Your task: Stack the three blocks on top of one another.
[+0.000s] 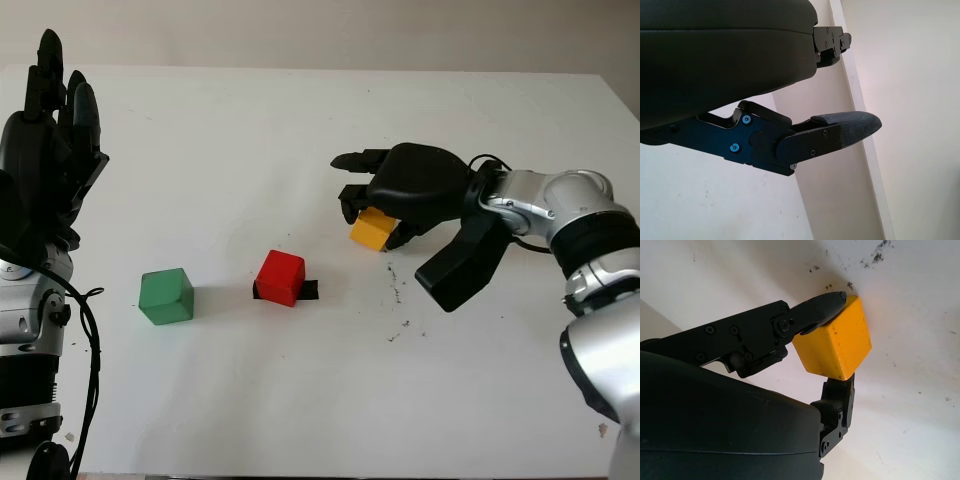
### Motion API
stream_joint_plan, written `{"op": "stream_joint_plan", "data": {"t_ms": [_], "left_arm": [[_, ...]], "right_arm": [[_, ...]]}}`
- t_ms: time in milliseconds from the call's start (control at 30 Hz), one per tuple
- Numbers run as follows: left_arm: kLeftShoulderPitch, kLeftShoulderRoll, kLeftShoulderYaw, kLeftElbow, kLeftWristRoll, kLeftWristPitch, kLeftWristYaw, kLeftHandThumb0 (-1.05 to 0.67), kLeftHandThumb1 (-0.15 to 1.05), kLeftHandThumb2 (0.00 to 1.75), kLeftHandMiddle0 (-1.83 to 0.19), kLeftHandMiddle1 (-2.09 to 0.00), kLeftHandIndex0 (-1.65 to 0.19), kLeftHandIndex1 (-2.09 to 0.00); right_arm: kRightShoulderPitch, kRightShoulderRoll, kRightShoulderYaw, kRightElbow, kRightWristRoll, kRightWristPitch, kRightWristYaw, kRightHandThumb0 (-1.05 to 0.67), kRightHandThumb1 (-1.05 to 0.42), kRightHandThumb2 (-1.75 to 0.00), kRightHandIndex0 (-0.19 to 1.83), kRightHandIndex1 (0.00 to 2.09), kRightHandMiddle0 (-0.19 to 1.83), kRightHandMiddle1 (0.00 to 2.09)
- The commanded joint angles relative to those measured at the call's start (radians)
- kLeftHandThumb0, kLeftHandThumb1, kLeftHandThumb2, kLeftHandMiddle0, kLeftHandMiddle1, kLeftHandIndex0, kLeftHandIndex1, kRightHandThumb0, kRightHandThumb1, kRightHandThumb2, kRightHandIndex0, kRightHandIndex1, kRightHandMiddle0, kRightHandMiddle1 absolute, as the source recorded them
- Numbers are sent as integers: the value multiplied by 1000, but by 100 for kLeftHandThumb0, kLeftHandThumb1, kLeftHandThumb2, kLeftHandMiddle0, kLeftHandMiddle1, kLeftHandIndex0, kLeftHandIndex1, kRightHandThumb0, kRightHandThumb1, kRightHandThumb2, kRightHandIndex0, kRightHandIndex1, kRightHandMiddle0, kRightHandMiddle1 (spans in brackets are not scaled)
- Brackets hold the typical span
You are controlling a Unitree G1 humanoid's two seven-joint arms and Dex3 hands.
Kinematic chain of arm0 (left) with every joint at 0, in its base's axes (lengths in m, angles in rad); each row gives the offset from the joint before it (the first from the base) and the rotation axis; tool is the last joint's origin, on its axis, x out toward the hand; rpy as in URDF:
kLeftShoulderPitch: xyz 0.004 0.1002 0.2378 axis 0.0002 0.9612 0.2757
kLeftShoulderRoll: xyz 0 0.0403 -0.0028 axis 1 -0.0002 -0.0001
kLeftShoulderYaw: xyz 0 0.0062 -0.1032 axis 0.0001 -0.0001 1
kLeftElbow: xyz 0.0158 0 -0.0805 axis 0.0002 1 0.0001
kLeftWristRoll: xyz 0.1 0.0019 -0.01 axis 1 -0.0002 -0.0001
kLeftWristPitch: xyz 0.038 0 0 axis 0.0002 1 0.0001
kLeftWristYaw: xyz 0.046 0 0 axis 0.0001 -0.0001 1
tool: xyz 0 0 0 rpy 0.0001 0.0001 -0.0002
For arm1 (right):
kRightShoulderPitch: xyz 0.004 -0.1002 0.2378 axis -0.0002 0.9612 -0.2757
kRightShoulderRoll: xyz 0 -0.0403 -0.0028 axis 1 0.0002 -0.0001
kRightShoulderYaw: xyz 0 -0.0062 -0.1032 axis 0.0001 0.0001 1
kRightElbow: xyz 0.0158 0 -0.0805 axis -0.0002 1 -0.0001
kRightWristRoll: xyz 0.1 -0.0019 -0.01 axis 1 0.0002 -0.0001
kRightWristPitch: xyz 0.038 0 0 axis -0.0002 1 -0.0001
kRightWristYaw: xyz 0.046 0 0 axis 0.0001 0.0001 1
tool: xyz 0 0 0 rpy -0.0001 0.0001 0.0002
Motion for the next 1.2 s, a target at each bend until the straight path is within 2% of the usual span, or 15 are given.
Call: {"op": "stream_joint_plan", "data": {"t_ms": [0,167,267,433,567,700,867,1000,1167], "left_arm": [[2,-2,-2,-18,2,-6,4,-63,105,64,7,-5,13,-5],[5,0,-2,-20,2,-3,2,-64,105,63,6,-6,12,-5],[4,0,-2,-20,-1,-5,-1,-63,105,63,7,-6,12,-5],[2,-3,-2,-15,-4,-12,-1,-63,105,62,6,-6,12,-5],[5,-4,-5,-8,5,-34,2,-60,105,65,6,-6,11,-6],[9,-2,-6,-5,4,-45,-1,-61,105,65,6,-6,11,-6],[12,-3,-8,-2,4,-56,4,-60,105,65,6,-5,11,-6],[12,-4,-8,-3,2,-57,4,-60,105,64,6,-5,11,-6],[8,-10,-8,4,-3,-65,5,-58,105,65,7,-5,11,-6]], "right_arm": [[-27,-16,3,-3,3,1,-6,-39,-97,-4,21,7,35,137],[-41,-28,-11,-4,10,4,-36,-36,-98,-6,24,8,39,134],[-66,-31,-30,-7,33,13,-5,-37,-97,-5,25,7,39,131],[-77,-23,-83,-3,141,-9,84,-36,-90,-5,29,7,50,118],[-23,39,-232,7,488,15,387,-35,-90,-5,28,6,50,116],[58,99,-357,-76,806,151,692,-36,-91,-5,26,5,45,126],[115,122,-433,-212,959,342,885,-39,-93,-6,23,4,39,134],[130,138,-465,-293,1009,461,971,-44,-94,-6,22,4,37,136],[112,163,-465,-326,1026,503,1066,-47,-94,-6,21,4,37,137]]}}
